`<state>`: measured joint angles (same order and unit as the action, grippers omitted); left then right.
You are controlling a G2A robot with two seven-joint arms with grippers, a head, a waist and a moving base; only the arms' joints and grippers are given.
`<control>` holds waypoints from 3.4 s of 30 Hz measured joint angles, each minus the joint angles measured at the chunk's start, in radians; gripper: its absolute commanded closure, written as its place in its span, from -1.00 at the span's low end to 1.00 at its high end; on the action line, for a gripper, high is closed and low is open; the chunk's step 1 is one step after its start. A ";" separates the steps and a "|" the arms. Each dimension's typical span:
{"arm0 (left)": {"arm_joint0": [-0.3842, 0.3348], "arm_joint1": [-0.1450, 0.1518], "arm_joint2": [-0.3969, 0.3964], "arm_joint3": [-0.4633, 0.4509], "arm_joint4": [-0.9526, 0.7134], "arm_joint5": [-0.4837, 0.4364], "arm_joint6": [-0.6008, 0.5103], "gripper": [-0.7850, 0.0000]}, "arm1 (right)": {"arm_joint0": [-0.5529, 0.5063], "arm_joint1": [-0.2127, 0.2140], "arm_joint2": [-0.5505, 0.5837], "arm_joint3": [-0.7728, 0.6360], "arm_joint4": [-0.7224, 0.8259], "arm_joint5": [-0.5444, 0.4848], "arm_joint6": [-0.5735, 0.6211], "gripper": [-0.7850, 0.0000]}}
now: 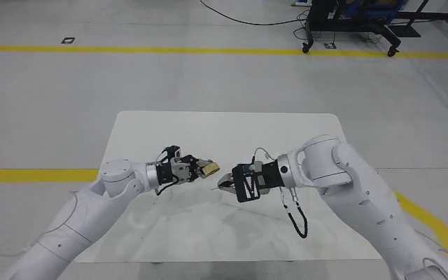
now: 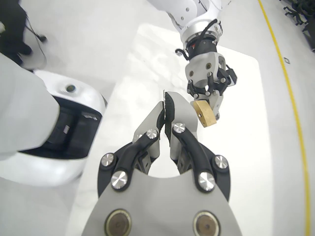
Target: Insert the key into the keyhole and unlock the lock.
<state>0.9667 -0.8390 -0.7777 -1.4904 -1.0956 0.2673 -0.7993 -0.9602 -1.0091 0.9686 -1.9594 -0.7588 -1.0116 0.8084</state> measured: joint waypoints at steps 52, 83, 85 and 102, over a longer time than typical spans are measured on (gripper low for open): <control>-0.027 -0.111 -0.028 0.110 0.051 0.127 -0.021 1.00 | 0.213 0.035 -0.394 -0.190 -0.701 0.182 0.182 1.00; 0.039 -0.125 -0.112 0.029 0.120 0.168 0.060 1.00 | 0.600 -0.016 -0.799 -0.195 -0.455 0.512 0.512 1.00; 0.041 -0.126 -0.114 0.029 0.123 0.171 0.058 1.00 | 0.604 -0.023 -0.799 -0.191 -0.448 0.521 0.521 1.00; 0.061 -0.138 -0.152 0.029 0.118 0.183 0.067 1.00 | 0.593 -0.046 -0.799 -0.152 -0.476 0.530 0.530 1.00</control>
<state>1.0277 -0.9767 -0.9302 -1.4617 -0.9774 0.4505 -0.7326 -0.3673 -1.0546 0.1700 -2.1115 -1.2345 -0.4817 1.3387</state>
